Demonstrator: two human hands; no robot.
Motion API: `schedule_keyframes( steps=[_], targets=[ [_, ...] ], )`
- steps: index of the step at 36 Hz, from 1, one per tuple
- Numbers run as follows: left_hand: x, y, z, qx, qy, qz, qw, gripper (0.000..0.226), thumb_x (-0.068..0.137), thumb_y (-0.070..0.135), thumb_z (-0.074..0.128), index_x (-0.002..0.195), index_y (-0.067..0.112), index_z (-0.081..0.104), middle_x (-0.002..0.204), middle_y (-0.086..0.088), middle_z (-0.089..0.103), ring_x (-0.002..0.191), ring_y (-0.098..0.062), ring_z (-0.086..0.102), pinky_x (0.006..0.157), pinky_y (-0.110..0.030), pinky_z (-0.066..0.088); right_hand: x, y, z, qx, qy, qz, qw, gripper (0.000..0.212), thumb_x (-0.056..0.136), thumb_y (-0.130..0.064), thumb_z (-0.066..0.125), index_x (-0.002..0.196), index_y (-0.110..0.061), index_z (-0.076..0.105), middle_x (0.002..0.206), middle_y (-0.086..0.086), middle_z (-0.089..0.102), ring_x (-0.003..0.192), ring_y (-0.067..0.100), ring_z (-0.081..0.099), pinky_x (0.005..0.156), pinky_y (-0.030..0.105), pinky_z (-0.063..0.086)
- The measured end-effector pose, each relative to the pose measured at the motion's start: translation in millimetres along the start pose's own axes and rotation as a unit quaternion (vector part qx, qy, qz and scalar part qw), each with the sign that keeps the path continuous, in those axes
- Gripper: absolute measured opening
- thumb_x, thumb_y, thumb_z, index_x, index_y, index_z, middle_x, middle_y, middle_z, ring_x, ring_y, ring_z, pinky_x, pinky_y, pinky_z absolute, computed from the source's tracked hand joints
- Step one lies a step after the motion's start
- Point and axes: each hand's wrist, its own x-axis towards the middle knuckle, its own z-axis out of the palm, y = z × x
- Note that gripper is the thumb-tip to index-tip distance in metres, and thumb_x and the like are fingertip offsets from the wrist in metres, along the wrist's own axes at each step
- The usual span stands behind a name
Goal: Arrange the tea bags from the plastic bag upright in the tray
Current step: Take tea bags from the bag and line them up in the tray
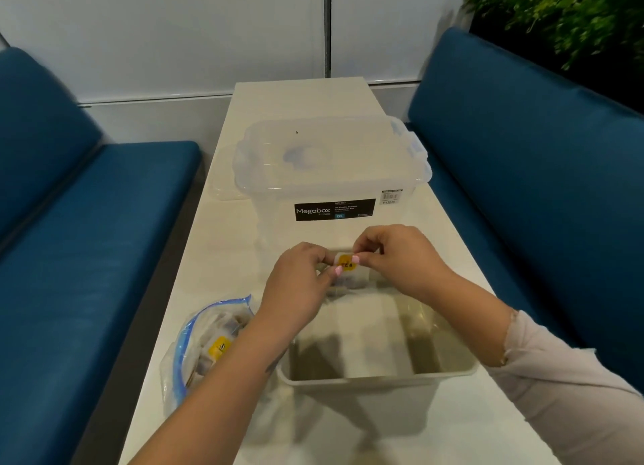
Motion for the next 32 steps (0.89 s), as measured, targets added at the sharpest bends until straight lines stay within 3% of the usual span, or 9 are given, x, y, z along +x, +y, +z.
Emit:
schedule_keyframes(
  steps=[5,10,16,22,32],
  targets=[
    [-2,-11,1,0.033,0.010,0.004,0.999,0.034,0.085,0.013,0.065,0.116,0.025,0.062,0.125,0.007,0.053,0.118,-0.014,0.046,0.088,-0.016,0.029,7,20,2,-0.077,0.003,0.036,0.996,0.005,0.086,-0.027,0.066,0.082,-0.029,0.065,0.088,-0.005,0.069,0.089,0.018,0.058,0.080,0.029,0.044],
    [-8,-23,-1,0.033,0.003,-0.006,0.999,0.039,0.086,0.003,0.061,0.121,0.022,0.059,0.128,0.005,0.051,0.120,-0.013,0.046,0.092,-0.011,0.026,13,41,20,-0.161,0.002,0.044,0.986,0.009,0.091,-0.025,0.059,0.094,-0.026,0.067,0.091,-0.001,0.069,0.089,0.023,0.059,0.075,0.028,0.040],
    [-15,-29,2,0.032,0.008,-0.010,0.999,0.041,0.086,0.000,0.060,0.121,0.021,0.059,0.129,0.004,0.050,0.119,-0.010,0.047,0.085,-0.002,0.019,20,54,41,-0.213,0.013,0.038,0.976,0.016,0.090,-0.020,0.056,0.097,-0.027,0.069,0.099,0.000,0.070,0.095,0.023,0.059,0.074,0.027,0.037],
    [-16,-30,1,0.025,0.007,-0.019,0.999,0.040,0.086,0.001,0.061,0.120,0.021,0.059,0.128,0.003,0.051,0.119,-0.011,0.047,0.088,-0.005,0.023,26,58,52,-0.250,0.005,0.031,0.968,0.018,0.093,-0.022,0.052,0.101,-0.028,0.066,0.103,0.000,0.069,0.099,0.022,0.058,0.082,0.031,0.036],
    [-16,-31,-2,0.024,0.012,-0.018,0.999,0.039,0.084,0.001,0.063,0.119,0.019,0.061,0.124,0.003,0.054,0.116,-0.012,0.050,0.086,-0.004,0.024,28,63,58,-0.271,-0.007,0.037,0.962,0.021,0.094,-0.022,0.047,0.104,-0.028,0.065,0.105,-0.001,0.068,0.103,0.023,0.056,0.083,0.033,0.034]
  ],
)
